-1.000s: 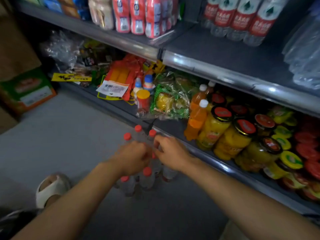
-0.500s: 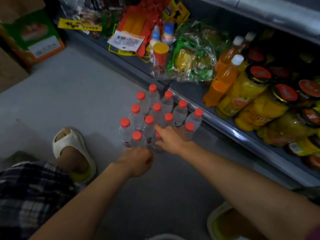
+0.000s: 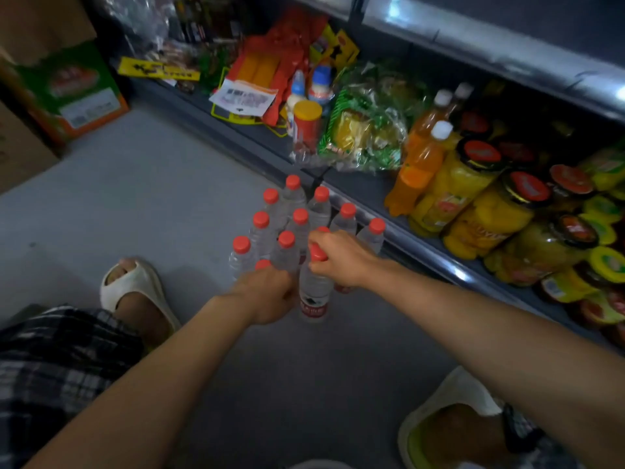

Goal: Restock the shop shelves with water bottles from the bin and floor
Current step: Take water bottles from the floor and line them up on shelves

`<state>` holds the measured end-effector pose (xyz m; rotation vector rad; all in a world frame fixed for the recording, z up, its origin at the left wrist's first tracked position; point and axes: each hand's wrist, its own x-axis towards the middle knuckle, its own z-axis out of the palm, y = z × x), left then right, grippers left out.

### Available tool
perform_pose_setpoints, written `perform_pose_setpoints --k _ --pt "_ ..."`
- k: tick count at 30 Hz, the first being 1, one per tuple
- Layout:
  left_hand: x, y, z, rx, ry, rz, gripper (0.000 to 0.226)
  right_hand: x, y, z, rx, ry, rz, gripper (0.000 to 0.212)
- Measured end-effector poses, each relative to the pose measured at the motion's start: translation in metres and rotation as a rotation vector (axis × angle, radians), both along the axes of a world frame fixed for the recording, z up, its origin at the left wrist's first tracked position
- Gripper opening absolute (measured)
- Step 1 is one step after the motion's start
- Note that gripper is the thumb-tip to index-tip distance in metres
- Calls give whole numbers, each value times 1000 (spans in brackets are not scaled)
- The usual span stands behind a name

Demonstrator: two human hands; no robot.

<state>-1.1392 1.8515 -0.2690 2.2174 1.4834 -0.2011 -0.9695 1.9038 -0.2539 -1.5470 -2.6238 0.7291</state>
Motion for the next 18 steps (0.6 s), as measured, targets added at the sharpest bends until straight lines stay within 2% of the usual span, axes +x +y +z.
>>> perform_pose_setpoints --k 3,8,18 --pt "3 3 28 53 1 -10 19 8 -4 38 33 45 5 32" --pt "3 9 87 150 4 -27 23 27 -13 109 178 104 -34 17" --pt "22 33 217 399 -101 -80 14 63 -12 259 463 208 -146 12"
